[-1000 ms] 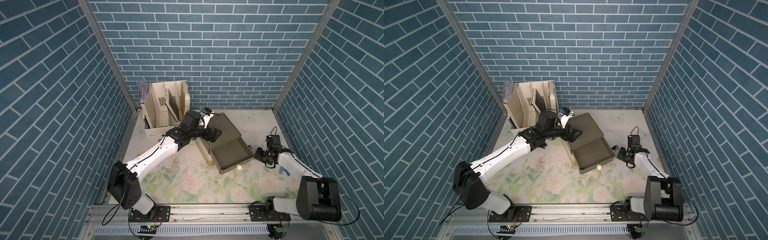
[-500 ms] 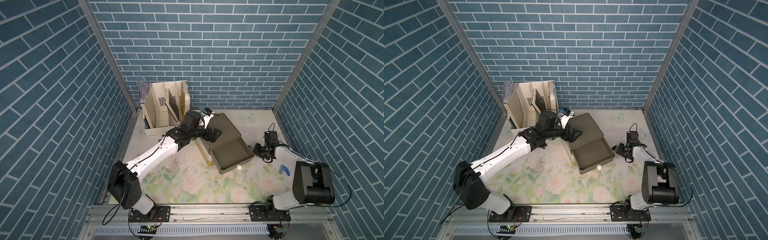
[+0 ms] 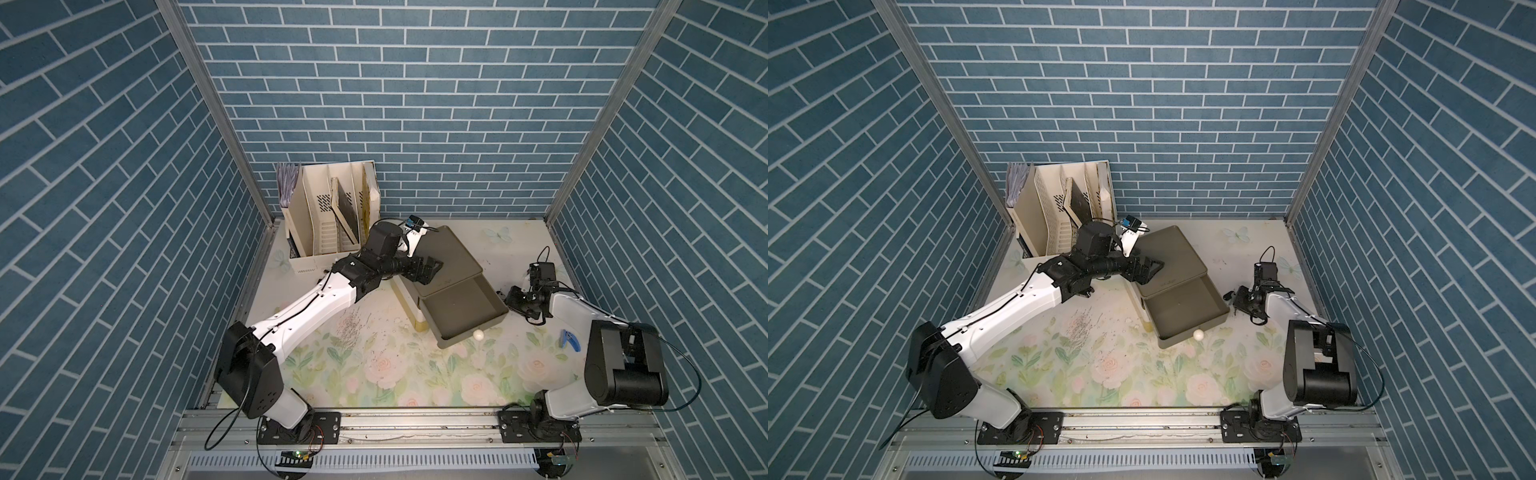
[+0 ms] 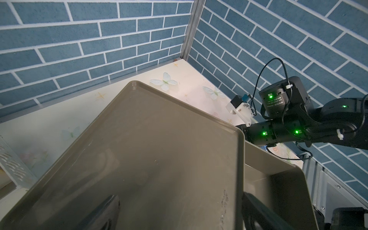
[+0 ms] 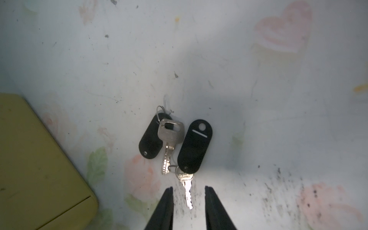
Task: Take the keys out of the drawer
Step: Place the key at the center of the board.
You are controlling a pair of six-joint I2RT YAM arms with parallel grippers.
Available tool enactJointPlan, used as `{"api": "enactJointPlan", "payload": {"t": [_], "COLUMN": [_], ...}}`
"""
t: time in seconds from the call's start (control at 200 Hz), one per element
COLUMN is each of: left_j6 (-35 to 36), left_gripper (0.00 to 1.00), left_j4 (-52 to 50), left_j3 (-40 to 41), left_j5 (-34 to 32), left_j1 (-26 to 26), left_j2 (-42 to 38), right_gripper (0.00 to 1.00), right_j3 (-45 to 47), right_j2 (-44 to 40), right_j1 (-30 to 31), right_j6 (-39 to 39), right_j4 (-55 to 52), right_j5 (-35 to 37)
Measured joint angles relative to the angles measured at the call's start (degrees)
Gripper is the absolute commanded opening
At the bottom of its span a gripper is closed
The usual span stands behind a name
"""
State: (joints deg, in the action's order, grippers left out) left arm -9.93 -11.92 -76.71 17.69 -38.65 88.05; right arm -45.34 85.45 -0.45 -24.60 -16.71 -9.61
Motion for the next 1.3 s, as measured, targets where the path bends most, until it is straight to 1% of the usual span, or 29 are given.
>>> {"api": "enactJointPlan", "payload": {"t": [0.09, 0.195, 0.35, 0.55, 0.775, 1.0, 1.17, 1.3], "left_j6": [0.3, 0.6, 1.2, 1.6, 1.5, 1.5, 1.9, 2.6], "left_gripper": [1.00, 1.00, 1.00, 1.00, 1.00, 1.00, 1.00, 1.00], "left_j4": [-0.7, -1.5, -2.8, -4.9, -7.1, -8.9, -10.3, -11.0], "left_j3": [-0.8, -3.7, -9.5, -14.1, -14.4, -14.3, -14.4, -15.4], "left_j5": [-0.1, -0.1, 0.2, 1.5, 2.4, 2.8, 2.6, 2.4], "left_j1": [0.0, 0.0, 0.0, 0.1, 0.1, 0.2, 0.3, 0.4], "left_j2": [0.1, 0.9, 3.8, 7.9, 11.3, 12.3, 12.9, 13.9], "right_gripper": [0.33, 0.35, 0.38, 0.43, 0.43, 0.44, 0.44, 0.44], "right_j3": [-0.1, -0.5, -0.9, 1.2, 3.7, 3.7, 3.6, 3.7], "right_j2": [-2.5, -6.9, -14.5, -26.0, -35.5, -40.2, -44.0, -46.5], "right_j1": [0.0, 0.0, -0.1, -0.1, 0.5, 1.3, 1.6, 1.7], "right_j6": [0.0, 0.0, -0.1, -0.5, -0.6, -0.7, -1.1, -2.8], "right_j4": [-1.2, -3.1, -6.8, -14.5, -24.2, -31.5, -34.8, -34.9], "right_j5": [-0.2, -0.8, -3.1, -6.8, -11.8, -16.4, -20.2, -22.9]}}
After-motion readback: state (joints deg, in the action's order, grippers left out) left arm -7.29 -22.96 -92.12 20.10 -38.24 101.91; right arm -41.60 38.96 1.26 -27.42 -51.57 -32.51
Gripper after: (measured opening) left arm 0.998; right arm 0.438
